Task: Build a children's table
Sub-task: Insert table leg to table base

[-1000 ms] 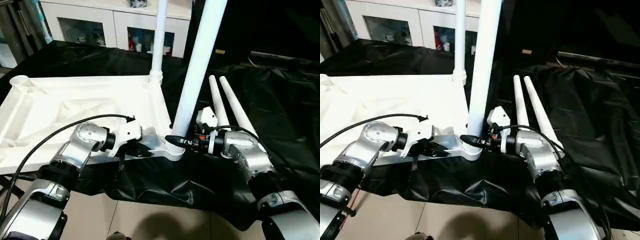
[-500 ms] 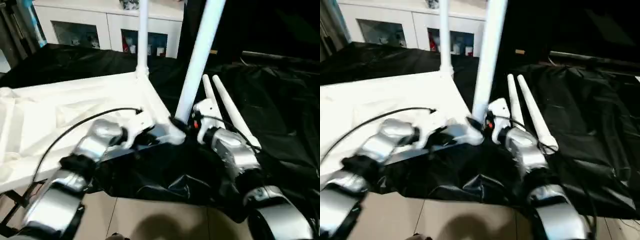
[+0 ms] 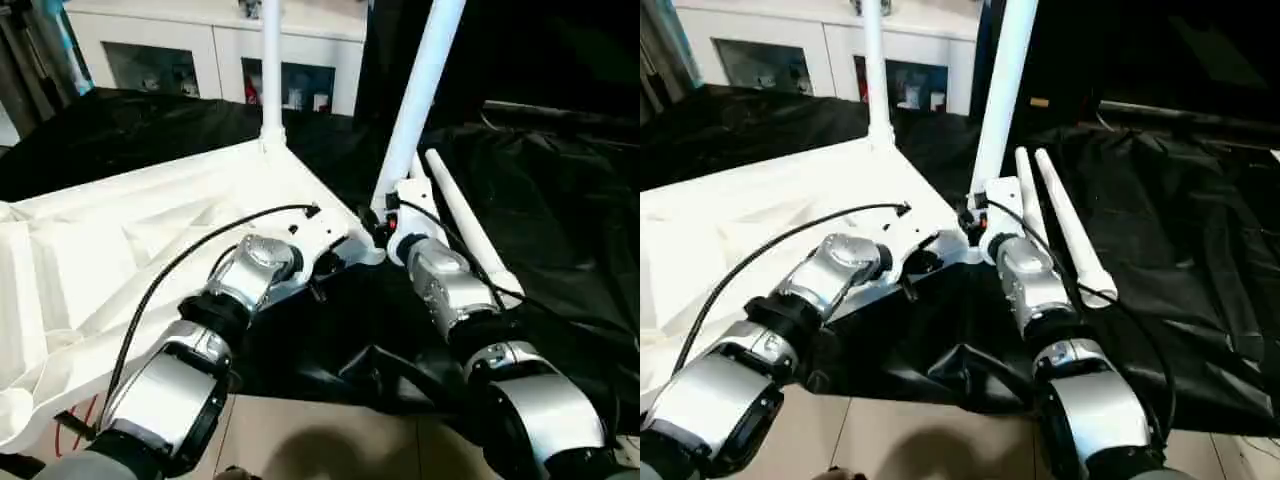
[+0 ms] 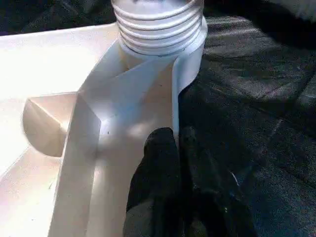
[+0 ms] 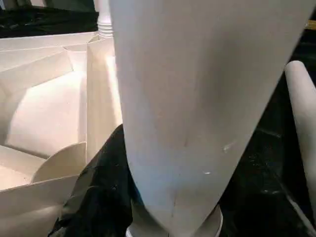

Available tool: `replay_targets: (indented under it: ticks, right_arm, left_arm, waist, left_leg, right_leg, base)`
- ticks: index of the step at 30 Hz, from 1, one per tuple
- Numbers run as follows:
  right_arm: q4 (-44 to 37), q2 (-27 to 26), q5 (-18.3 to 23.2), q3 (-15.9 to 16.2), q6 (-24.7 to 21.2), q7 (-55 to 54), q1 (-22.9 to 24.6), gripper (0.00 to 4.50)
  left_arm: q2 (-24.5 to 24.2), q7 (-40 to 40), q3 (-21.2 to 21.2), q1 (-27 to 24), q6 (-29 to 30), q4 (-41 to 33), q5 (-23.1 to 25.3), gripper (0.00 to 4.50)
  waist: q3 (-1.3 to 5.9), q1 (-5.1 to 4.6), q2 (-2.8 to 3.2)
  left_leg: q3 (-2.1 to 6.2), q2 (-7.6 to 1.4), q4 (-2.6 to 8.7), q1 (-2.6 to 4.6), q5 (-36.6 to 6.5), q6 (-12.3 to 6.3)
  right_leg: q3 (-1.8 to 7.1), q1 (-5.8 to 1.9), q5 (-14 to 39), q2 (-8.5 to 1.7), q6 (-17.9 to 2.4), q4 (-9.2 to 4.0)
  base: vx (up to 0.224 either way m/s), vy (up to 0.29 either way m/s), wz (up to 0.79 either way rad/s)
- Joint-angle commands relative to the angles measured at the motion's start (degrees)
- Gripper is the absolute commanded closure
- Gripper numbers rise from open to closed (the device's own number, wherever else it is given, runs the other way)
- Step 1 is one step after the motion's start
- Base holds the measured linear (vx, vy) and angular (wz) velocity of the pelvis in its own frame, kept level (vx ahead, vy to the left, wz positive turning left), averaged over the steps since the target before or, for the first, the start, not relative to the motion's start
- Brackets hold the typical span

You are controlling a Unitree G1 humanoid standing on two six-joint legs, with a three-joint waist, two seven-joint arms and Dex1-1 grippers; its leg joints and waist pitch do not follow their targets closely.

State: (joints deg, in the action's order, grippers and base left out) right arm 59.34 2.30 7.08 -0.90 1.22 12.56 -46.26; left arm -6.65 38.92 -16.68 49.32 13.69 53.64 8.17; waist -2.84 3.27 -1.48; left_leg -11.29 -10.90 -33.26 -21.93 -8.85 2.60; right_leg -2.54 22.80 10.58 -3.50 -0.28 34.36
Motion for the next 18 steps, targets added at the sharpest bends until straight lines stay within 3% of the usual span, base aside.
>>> replay_targets:
  ticks: [1, 5, 8, 10, 18]
  right_arm:
    - [6.40, -2.56, -1.07, 1.64, -5.21, 0.35, 3.41, 2.62]
    - [6.82, -2.86, -0.51, 0.38, -4.69, 1.18, 2.84, 2.62]
    - [6.50, -2.57, -0.16, -0.35, -3.84, 2.31, 2.33, 1.89]
    - [6.31, -2.23, -0.22, -0.45, -3.58, 2.64, 2.18, 1.82]
    - [3.61, -0.93, -0.10, -0.48, -1.79, 9.12, 1.81, 1.10]
  left_arm:
    - [-0.05, -3.19, 0.99, 2.94, -0.81, -0.91, 0.40, 4.50]
    - [-0.05, -2.34, 1.01, 2.85, -1.94, -0.77, 0.43, 4.50]
    - [-0.49, -0.50, 0.75, 2.39, -2.44, -1.44, 0.33, 4.50]
    - [-0.98, 0.48, 0.68, 1.84, -3.20, -2.23, 0.15, 4.50]
    - [-3.86, 4.91, 0.07, -1.18, -5.23, -6.20, -0.35, 4.50]
  waist:
    - [3.07, -0.25, 0.93]
    - [2.95, -0.35, 1.00]
    - [2.94, -0.44, 1.09]
    - [2.96, -0.56, 1.03]
    - [3.22, -0.58, 0.89]
  left_leg:
    - [1.90, -2.46, 4.56, 1.99, -26.14, 2.21]
    - [1.96, -2.46, 4.55, 2.20, -27.53, 2.45]
    - [2.09, -2.52, 4.70, 2.10, -27.98, 2.66]
    - [2.06, -2.47, 4.65, 2.12, -28.10, 2.63]
    - [1.64, -2.63, 4.64, 1.40, -22.42, 0.99]
  right_leg:
    - [2.30, -0.82, 21.36, -4.74, -10.35, -5.53]
    - [2.25, -0.60, 23.73, -4.79, -9.90, -5.85]
    - [2.21, -0.64, 23.86, -4.78, -9.66, -5.85]
    - [2.22, -0.60, 23.82, -4.81, -9.77, -5.92]
    - [2.37, -1.31, 18.56, -4.93, -11.52, -5.27]
  base:
    - [0.000, 0.000, 0.00]
    - [0.000, 0.000, 0.00]
    - [0.000, 0.000, 0.00]
    - [0.000, 0.000, 0.00]
    - [0.000, 0.000, 0.00]
